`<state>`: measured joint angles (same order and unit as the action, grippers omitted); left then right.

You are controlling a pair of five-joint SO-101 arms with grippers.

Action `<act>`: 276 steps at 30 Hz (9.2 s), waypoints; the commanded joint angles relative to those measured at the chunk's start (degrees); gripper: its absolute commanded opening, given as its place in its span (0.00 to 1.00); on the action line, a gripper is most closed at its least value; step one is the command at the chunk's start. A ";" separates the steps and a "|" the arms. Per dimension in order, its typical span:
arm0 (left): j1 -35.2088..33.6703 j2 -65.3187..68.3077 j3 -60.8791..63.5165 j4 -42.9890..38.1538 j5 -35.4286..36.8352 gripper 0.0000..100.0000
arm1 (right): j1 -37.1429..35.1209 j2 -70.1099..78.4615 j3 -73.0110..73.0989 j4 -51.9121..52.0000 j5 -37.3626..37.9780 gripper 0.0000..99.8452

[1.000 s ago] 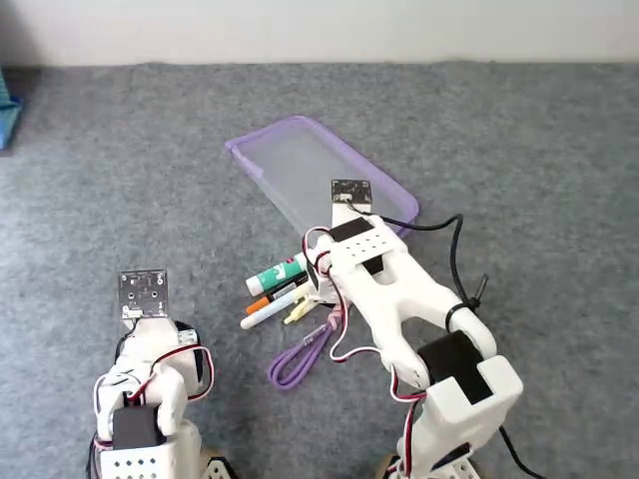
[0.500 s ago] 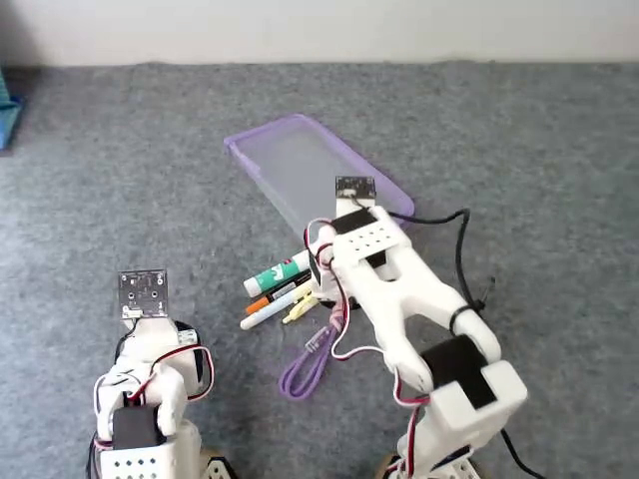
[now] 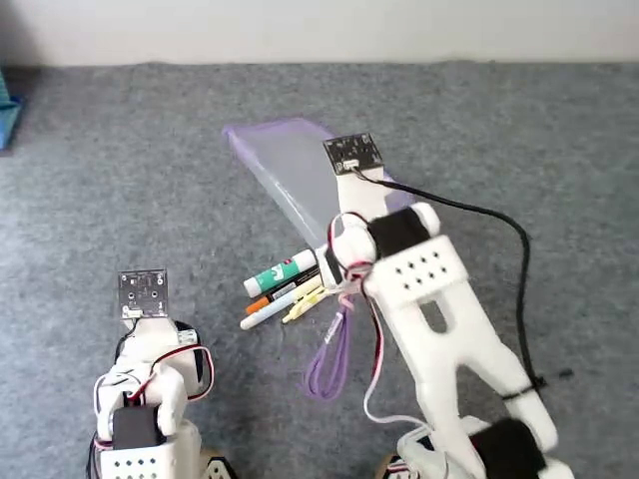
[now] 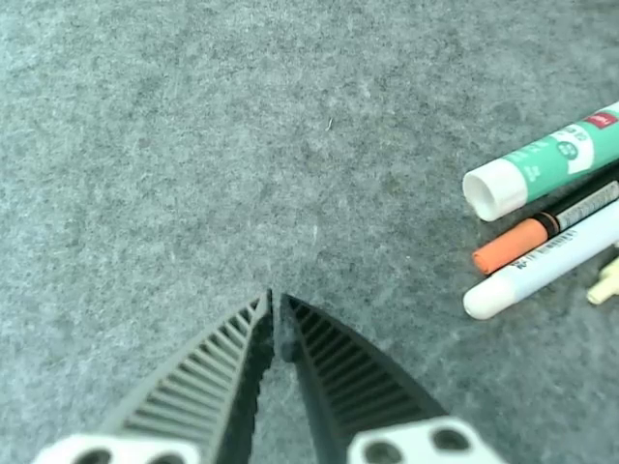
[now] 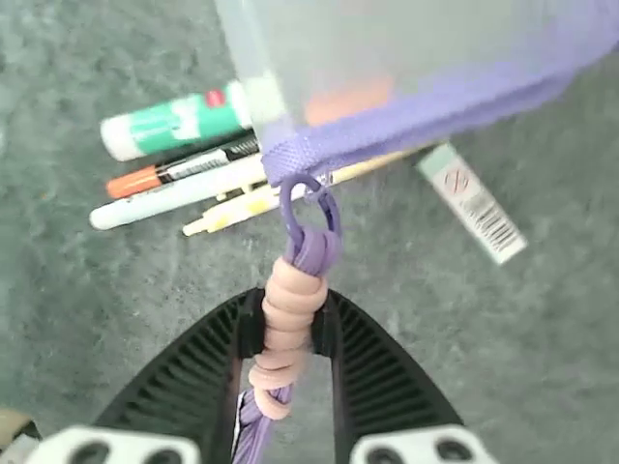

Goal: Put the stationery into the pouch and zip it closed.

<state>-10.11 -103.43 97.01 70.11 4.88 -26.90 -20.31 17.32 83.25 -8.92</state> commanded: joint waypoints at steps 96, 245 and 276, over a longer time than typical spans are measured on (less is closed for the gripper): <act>24.88 0.00 -16.57 -12.84 11.78 0.20 | -12.26 -26.51 3.25 -2.07 11.60 0.01; -6.15 47.30 -70.81 25.85 14.95 0.01 | 16.48 2.33 6.86 -9.45 10.02 0.24; -6.33 47.38 -67.56 23.74 18.64 0.01 | 17.10 36.79 -11.43 -11.82 30.95 0.24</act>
<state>-16.09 -58.42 29.23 94.46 22.55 -9.93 16.00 8.44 73.32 21.14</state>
